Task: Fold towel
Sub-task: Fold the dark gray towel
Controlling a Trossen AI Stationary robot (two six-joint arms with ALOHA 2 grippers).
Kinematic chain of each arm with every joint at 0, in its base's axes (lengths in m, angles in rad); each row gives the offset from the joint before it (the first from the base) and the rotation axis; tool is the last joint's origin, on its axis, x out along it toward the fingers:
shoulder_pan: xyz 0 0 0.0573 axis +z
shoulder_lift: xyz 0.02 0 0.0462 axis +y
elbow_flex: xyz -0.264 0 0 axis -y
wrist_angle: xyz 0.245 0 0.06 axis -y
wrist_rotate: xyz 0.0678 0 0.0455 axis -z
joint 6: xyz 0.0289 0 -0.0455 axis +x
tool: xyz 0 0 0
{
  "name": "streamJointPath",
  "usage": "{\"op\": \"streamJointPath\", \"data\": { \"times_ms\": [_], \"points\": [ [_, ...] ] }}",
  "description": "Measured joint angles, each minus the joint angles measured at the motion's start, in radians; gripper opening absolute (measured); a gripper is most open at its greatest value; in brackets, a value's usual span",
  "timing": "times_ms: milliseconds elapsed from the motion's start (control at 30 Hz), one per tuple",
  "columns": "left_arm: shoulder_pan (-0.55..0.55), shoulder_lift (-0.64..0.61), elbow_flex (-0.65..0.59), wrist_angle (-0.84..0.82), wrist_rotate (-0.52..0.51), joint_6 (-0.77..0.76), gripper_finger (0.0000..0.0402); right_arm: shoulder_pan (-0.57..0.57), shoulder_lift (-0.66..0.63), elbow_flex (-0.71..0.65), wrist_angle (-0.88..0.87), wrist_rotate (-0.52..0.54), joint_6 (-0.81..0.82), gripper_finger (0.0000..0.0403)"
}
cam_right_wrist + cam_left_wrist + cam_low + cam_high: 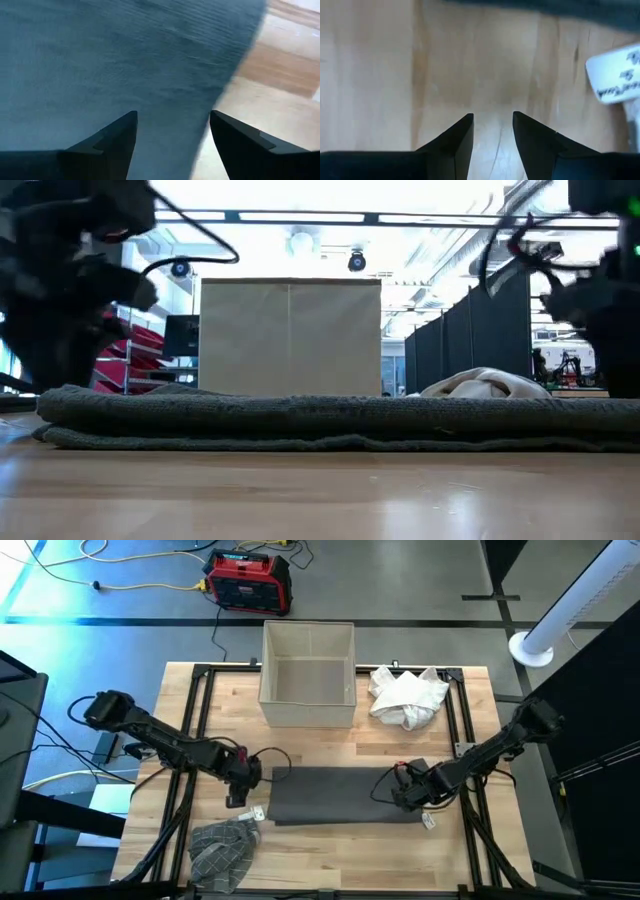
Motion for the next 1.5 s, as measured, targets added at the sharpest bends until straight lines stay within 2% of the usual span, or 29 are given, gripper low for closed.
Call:
{"op": "streamJointPath", "data": {
  "times_ms": [133,233,300,433,467,600,767,967,1067,1167,1300,1500],
  "points": [
    [-0.025,0.000,-0.039,0.144,-0.006,-0.025,0.0131,0.001,0.038,-0.006,0.022,0.018,0.023,0.0221],
    [-0.029,0.002,-0.080,0.276,-0.016,-0.032,0.0131,0.001,0.062,-0.005,0.036,0.024,0.027,0.0192],
    [-0.028,0.006,-0.115,0.366,-0.048,-0.056,0.0131,0.001,0.072,-0.003,0.048,0.024,0.035,0.0152],
    [-0.012,0.024,-0.167,0.505,-0.109,-0.103,0.0131,-0.003,0.068,0.003,0.076,0.041,0.030,0.0029],
    [-0.003,0.032,-0.179,0.544,-0.118,-0.109,0.0131,-0.004,0.062,0.013,0.068,0.047,0.027,0.0018],
    [0.032,0.069,-0.216,0.676,-0.128,-0.099,0.0131,-0.024,0.036,0.082,-0.026,0.073,0.026,0.0017],
    [0.074,0.135,-0.229,0.850,-0.128,-0.080,0.0131,-0.039,0.021,0.251,-0.139,0.150,-0.018,0.0017],
    [0.120,0.223,-0.227,0.989,-0.127,-0.054,0.0131,-0.106,0.063,0.484,-0.118,0.244,-0.204,0.0017],
    [0.140,0.265,-0.226,1.051,-0.127,-0.024,0.0131,-0.158,0.124,0.579,-0.075,0.270,-0.321,0.0017],
    [0.159,0.290,-0.227,1.103,-0.122,0.001,0.0131,-0.219,0.209,0.649,0.049,0.257,-0.464,0.0017],
    [0.175,0.301,-0.227,1.132,-0.112,0.002,0.0131,-0.288,0.343,0.725,0.246,0.185,-0.623,0.0017],
    [0.178,0.297,-0.228,1.130,-0.079,0.003,0.0131,-0.354,0.514,0.832,0.304,0.045,-0.752,0.0017]
  ]
}}
